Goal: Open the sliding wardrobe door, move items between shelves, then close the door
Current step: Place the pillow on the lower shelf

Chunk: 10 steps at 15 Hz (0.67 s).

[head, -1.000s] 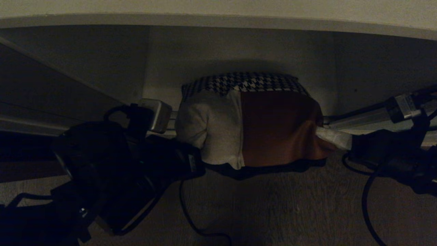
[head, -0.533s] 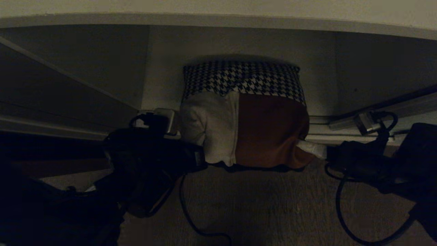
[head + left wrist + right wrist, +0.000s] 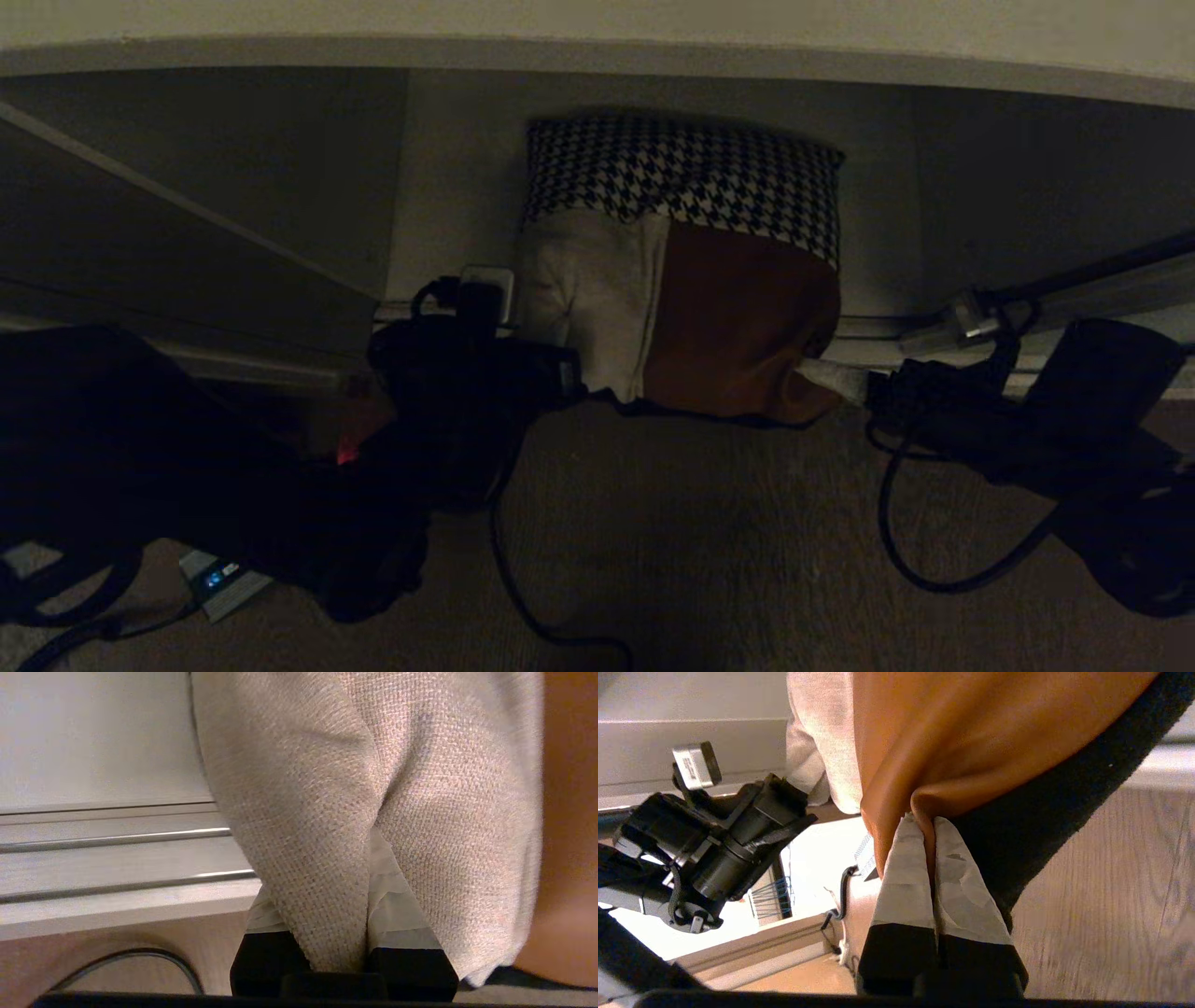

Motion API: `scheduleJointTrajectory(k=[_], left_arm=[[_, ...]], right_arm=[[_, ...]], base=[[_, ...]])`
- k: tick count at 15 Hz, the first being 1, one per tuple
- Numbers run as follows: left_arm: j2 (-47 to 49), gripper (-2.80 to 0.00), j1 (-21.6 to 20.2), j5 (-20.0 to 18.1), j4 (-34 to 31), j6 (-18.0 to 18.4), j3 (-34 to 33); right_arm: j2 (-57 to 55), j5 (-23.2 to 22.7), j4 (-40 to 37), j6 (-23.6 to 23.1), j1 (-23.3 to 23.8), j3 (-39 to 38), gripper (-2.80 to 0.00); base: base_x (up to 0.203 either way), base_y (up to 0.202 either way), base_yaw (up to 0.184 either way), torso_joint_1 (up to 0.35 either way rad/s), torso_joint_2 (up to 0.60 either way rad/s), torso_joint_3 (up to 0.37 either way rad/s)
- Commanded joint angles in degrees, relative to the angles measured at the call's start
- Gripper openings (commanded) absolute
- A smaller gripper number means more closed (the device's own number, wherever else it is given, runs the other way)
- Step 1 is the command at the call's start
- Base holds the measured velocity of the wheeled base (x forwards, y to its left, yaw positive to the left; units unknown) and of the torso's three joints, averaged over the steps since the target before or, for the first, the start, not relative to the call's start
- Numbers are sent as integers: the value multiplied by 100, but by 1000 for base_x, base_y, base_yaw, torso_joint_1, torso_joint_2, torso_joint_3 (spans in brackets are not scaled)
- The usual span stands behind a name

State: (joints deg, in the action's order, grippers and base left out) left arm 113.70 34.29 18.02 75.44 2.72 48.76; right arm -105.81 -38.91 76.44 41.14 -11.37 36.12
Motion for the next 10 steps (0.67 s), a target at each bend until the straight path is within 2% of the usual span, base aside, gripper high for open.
scheduleJointTrajectory(k=[1,4,6,10], left_arm=[[264,-280,-162,17,73,16,171],[483,-280,-399,21,344,103,285],[692,-280,-547,55,461,144,693],[1168,-280,-677,452,564,183,1555]], right_arm=[[-323,-20,42,17,4,276,-280],[-652,-20,55,-18,20,672,-280],[-793,-20,39,-69,21,966,-280],[-929,-37,42,-93,35,1175,-280]], base=[[0,0,0,0,0,0],[0,0,0,0,0,0],[0,0,0,0,0,0],[0,0,0,0,0,0]])
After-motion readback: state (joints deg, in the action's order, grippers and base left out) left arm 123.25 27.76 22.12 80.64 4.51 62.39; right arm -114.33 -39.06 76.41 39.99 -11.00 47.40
